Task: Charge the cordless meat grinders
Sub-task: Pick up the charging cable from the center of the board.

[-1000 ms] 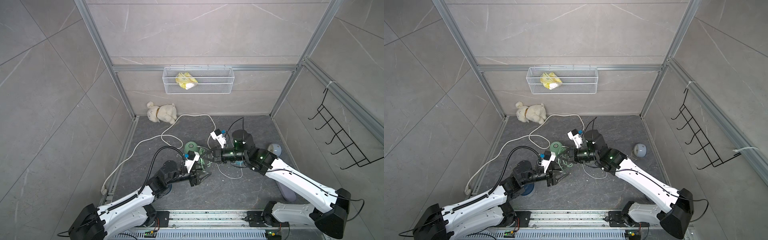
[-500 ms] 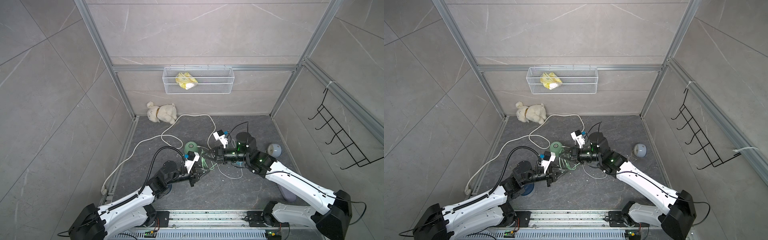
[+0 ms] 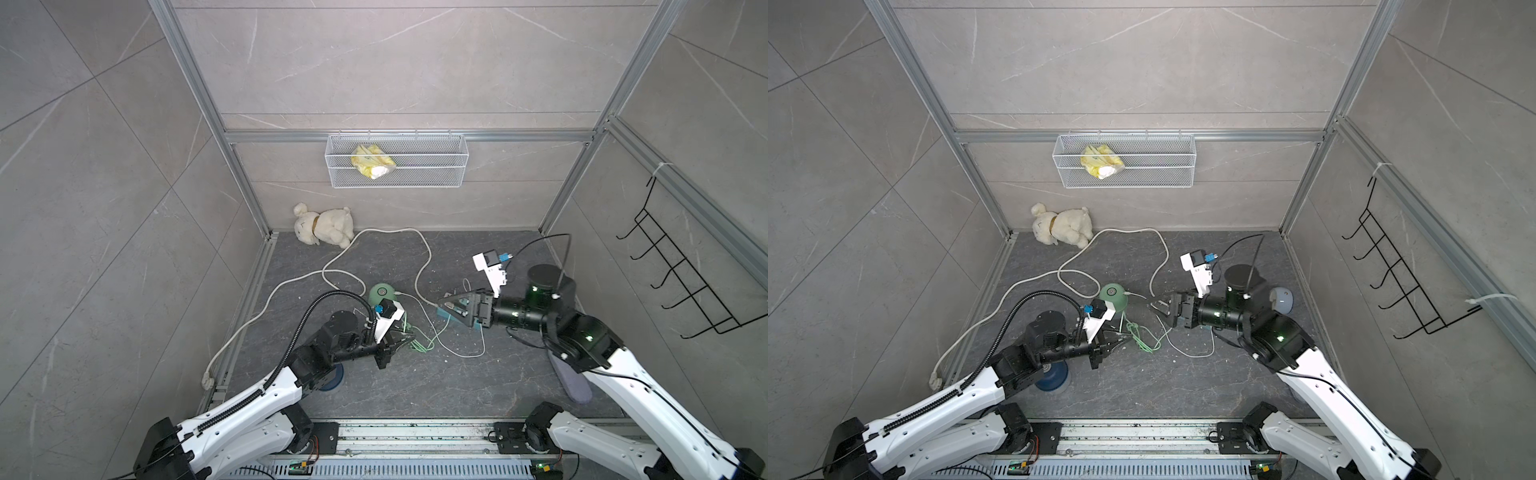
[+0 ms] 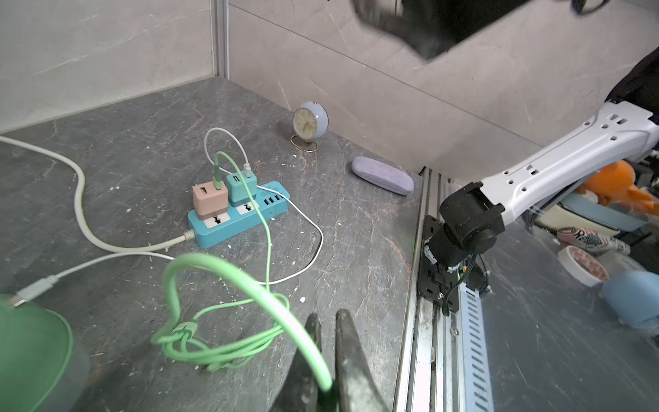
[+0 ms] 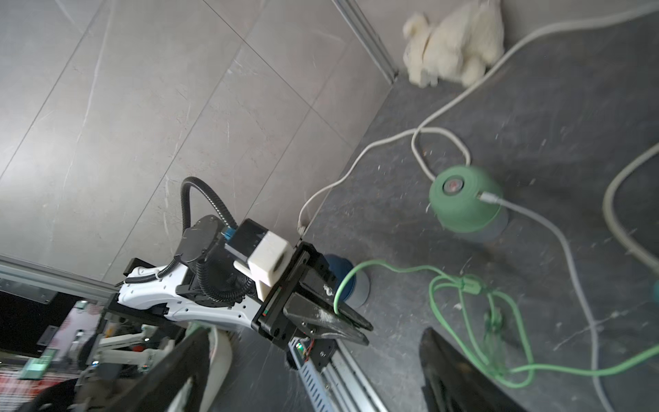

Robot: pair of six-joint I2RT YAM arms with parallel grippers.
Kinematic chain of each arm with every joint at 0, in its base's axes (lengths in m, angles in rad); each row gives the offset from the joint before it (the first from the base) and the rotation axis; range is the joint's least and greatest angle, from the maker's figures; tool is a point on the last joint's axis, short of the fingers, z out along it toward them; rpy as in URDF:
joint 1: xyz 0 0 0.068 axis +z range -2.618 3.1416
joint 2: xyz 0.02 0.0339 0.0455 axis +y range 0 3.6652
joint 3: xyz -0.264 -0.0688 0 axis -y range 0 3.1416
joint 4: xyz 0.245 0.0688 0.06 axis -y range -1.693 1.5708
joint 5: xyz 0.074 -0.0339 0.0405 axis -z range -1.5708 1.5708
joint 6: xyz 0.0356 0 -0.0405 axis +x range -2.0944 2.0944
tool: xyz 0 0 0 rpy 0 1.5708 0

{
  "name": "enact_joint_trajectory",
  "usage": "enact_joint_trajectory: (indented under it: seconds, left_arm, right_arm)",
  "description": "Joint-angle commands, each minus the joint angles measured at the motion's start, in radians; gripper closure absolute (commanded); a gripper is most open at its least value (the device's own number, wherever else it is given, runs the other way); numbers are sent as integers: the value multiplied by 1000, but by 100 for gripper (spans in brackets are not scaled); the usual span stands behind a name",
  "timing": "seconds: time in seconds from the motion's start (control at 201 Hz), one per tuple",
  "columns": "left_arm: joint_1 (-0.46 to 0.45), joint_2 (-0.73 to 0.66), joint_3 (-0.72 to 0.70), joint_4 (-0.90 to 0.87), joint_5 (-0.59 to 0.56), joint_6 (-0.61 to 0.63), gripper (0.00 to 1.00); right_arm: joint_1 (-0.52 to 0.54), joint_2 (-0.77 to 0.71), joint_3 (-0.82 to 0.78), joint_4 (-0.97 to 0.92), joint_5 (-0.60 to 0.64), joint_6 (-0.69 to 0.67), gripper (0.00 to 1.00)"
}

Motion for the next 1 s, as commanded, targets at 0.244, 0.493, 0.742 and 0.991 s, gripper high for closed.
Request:
enact_joint_trajectory:
  seconds: [0.244,0.493,0.742,0.991]
  left_arm:
    - [31,128,395,-807,299,734,100]
    - [39,239,566,-981,294,939,100]
    - [38,268,588,-931,380,962,100]
    - [39,279,585,-893,377,927,100]
  right_arm:
    - [-1,-20,-77,-5,-315,-735,12]
    - [-2,180,8,-176,-529,-823,32]
    - [36,220,-82,-17,-568,-731,34]
    - [74,267,-95,-19,-561,-722,54]
